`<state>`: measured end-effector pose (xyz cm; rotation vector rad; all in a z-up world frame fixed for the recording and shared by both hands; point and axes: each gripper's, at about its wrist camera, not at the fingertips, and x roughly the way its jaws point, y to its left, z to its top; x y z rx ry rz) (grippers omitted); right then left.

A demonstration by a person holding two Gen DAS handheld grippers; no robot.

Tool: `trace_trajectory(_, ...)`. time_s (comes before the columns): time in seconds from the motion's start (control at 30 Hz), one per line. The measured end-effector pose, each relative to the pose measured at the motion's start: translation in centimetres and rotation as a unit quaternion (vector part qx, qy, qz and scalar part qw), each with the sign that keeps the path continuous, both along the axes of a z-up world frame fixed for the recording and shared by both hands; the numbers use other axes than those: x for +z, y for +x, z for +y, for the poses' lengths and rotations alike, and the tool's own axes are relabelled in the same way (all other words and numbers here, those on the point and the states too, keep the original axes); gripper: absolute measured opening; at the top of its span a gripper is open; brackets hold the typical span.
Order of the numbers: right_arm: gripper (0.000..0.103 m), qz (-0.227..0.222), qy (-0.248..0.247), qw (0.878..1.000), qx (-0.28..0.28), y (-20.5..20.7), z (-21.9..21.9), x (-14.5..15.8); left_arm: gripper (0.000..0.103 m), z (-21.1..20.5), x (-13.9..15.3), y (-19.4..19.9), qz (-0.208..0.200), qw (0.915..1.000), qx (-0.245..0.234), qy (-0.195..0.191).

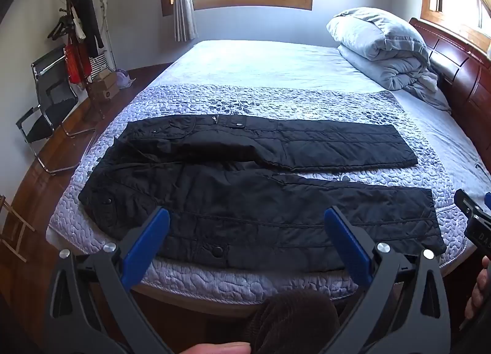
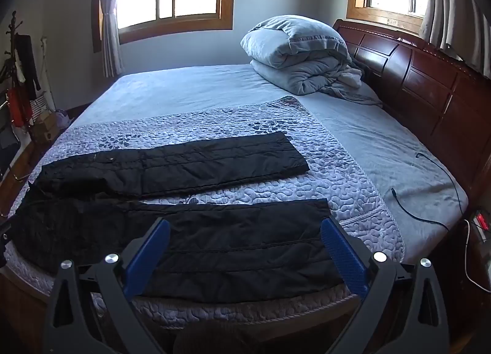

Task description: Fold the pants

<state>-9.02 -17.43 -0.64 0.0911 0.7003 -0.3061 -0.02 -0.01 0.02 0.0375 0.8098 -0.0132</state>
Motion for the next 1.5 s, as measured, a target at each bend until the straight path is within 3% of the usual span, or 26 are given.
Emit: trace_trajectory(1.5, 0.1, 0.001, 0.008, 1.0, -0.004, 0.06, -0.05, 0.0, 0.101, 0.01, 0.12, 0.01, -0.001, 1.0, -0.005, 0.003)
